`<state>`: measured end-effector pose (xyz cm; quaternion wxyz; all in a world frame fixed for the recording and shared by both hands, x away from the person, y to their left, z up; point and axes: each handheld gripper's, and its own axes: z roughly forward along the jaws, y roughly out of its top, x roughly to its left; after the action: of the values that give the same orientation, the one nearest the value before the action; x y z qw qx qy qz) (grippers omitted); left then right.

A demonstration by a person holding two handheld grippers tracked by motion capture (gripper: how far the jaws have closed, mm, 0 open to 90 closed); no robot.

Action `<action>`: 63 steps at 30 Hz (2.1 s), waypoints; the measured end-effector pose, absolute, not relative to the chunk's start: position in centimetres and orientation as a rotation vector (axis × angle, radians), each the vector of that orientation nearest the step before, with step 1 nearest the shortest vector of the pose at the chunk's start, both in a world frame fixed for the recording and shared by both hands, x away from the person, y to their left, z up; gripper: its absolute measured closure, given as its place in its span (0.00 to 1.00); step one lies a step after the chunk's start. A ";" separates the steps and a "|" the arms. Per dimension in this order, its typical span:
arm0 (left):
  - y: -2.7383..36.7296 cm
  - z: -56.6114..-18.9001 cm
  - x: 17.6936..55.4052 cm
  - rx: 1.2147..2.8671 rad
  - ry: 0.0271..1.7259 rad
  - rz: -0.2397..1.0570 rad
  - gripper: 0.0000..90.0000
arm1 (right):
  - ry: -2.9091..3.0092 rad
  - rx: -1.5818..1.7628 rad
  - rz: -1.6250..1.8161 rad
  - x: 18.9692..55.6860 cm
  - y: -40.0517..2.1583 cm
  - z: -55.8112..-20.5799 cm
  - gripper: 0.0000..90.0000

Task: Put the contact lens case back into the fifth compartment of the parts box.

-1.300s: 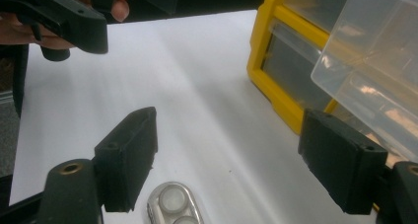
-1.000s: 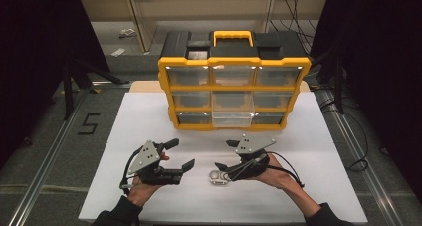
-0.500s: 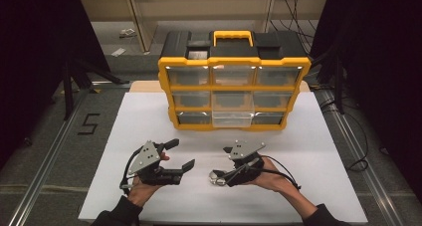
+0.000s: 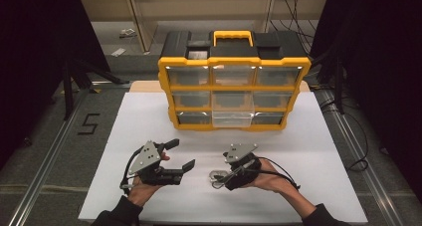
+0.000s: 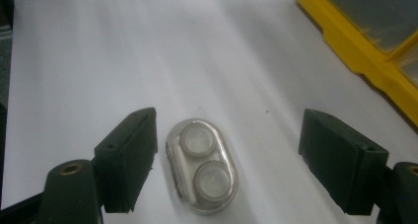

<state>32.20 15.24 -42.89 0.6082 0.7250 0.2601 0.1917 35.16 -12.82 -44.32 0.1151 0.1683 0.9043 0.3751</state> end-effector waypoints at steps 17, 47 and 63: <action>15.2 -42.9 32.2 1.680 0.590 0.442 0.18 | 2.759 0.443 0.959 35.5 -11.8 -46.1 0.28; 15.2 -43.0 32.2 1.677 0.599 0.436 0.18 | 2.830 0.405 0.846 35.9 -10.6 -47.7 0.46; 15.3 -43.0 32.2 1.678 0.601 0.436 0.18 | 2.819 0.361 0.842 35.7 -10.8 -47.5 0.55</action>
<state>32.16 15.26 -43.02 0.6079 0.7261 0.2599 0.1888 35.69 -10.80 -47.47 0.0886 0.1213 0.9473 0.2828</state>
